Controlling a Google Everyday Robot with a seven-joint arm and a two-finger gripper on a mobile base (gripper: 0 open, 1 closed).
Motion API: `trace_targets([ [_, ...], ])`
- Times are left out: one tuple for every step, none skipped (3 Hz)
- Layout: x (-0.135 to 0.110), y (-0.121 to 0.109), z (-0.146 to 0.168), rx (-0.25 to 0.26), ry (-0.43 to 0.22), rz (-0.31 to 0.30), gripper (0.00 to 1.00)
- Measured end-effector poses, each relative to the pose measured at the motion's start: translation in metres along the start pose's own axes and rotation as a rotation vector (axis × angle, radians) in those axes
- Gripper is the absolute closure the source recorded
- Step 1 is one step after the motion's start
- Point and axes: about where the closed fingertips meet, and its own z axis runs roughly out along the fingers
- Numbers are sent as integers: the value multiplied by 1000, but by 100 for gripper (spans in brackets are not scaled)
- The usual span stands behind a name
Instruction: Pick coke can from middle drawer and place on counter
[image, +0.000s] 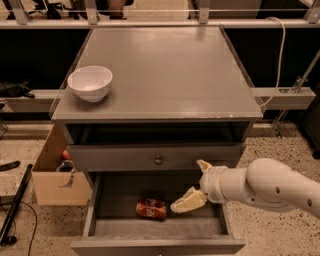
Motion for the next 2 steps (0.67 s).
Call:
trace_targets([
  [0,5,18,21,-45,-3,0],
  [39,18,60,41,-60,-6,0],
])
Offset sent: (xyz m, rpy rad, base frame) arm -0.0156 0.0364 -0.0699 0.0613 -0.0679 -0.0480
